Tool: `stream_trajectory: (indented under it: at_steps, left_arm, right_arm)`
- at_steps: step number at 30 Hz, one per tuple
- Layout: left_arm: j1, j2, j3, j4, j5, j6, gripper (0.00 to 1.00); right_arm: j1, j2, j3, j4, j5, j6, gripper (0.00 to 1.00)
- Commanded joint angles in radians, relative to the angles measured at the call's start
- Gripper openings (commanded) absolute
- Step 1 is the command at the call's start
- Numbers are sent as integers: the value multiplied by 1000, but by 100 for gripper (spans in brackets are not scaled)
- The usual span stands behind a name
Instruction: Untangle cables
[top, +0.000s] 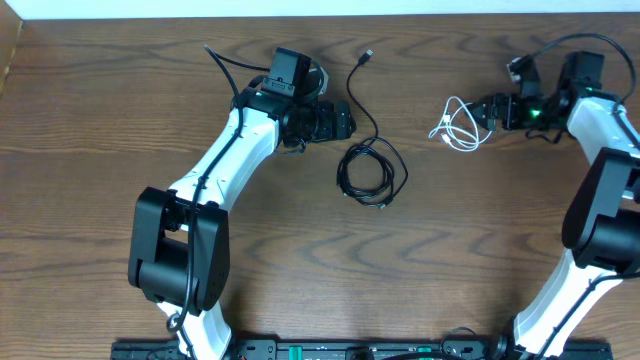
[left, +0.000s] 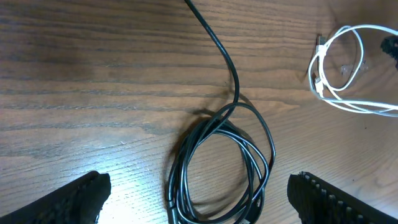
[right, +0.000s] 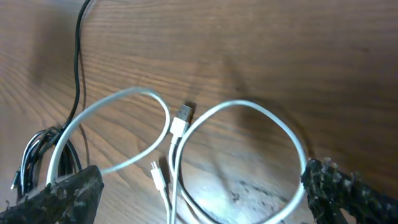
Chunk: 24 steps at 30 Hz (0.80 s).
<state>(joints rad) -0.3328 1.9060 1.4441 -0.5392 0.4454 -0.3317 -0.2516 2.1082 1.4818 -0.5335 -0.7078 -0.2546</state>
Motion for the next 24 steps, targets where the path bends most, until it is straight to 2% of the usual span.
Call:
stream_trajectory:
  at_steps: [1, 6, 9, 14, 18, 21, 24]
  left_arm:
    - [0, -10, 0, -2, -8, 20, 96]
    - [0, -10, 0, 1, -8, 20, 96]
    - [0, -10, 0, 2, -9, 20, 96]
    - [0, -10, 0, 2, -9, 20, 96]
    - [0, -10, 0, 2, -12, 21, 96]
    - [0, -10, 0, 2, -12, 20, 96]
    - [0, -10, 0, 3, -12, 20, 96]
  right_arm:
    - [-1, -39, 12, 29, 77, 102, 99]
    - [-12, -39, 56, 29, 179, 214, 99]
    - [-26, -39, 93, 25, 167, 216, 99]
    - [-29, -39, 135, 6, -19, 71, 99]
    - [-28, -38, 135, -27, -35, 30, 99]
    - [-20, -38, 134, -101, 14, -37, 99]
    - [3, -37, 131, -153, 183, -38, 99]
